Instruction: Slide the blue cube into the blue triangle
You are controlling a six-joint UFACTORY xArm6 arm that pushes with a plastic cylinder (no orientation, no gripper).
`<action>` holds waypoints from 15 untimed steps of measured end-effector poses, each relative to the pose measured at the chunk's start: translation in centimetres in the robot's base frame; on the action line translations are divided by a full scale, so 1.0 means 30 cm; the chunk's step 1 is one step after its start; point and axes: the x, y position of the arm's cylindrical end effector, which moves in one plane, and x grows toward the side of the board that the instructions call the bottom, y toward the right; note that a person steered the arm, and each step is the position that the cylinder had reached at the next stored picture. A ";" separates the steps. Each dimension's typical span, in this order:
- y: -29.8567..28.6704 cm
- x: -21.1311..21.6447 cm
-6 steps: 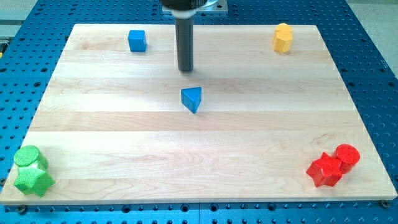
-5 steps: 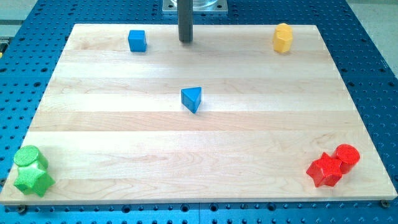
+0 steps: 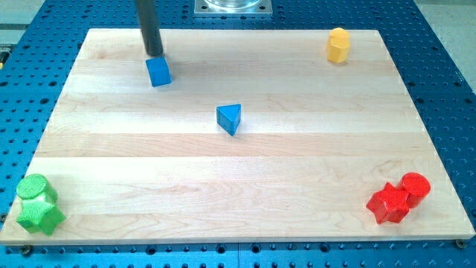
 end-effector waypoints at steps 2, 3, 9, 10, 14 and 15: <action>0.128 0.041; 0.096 -0.022; 0.117 0.203; -0.040 0.194; 0.344 0.195; 0.321 0.265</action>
